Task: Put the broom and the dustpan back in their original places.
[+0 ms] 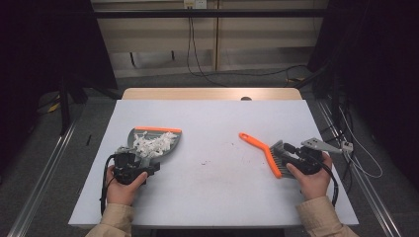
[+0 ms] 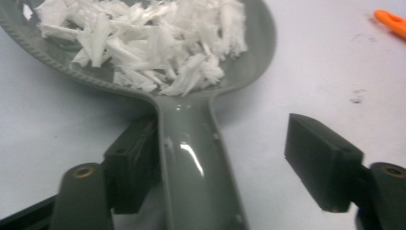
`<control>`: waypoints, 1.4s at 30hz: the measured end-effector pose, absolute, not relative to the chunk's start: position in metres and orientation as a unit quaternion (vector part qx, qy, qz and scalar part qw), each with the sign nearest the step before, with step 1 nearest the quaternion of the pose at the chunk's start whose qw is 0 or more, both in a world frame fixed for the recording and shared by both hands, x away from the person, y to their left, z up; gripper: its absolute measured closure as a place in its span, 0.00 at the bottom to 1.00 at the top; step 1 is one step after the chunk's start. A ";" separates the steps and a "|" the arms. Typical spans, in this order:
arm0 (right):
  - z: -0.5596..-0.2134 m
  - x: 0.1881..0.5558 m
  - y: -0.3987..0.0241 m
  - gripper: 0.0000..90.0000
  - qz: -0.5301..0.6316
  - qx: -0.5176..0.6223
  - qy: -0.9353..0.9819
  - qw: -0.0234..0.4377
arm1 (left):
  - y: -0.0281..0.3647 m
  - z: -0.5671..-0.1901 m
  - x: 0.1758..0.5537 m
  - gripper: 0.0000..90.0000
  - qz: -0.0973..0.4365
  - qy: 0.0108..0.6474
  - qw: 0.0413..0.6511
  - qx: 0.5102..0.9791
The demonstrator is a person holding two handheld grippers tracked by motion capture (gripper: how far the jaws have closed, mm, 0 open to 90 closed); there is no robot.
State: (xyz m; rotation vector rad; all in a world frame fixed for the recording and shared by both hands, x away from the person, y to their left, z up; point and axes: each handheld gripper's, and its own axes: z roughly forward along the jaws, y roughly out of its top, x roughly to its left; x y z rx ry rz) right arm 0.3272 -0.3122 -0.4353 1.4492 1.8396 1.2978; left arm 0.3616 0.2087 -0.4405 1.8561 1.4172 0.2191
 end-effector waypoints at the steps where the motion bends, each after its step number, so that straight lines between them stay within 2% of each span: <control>1: -0.435 0.327 -0.313 0.49 0.474 0.526 0.667 0.229 | 0.210 -0.439 0.360 0.29 0.090 0.553 0.394 0.729; 8: -0.432 0.322 -0.314 0.34 0.482 0.524 0.665 0.224 | 0.214 -0.433 0.355 0.19 0.108 0.525 0.425 0.730; 13: -0.430 0.318 -0.314 0.29 0.490 0.515 0.669 0.217 | 0.217 -0.428 0.352 0.15 0.118 0.496 0.459 0.728; 22: -0.433 0.311 -0.313 0.26 0.492 0.501 0.684 0.196 | 0.223 -0.424 0.348 0.09 0.119 0.454 0.486 0.737; 42: -0.443 0.300 -0.320 0.24 0.480 0.493 0.701 0.190 | 0.241 -0.431 0.341 0.08 0.097 0.428 0.491 0.753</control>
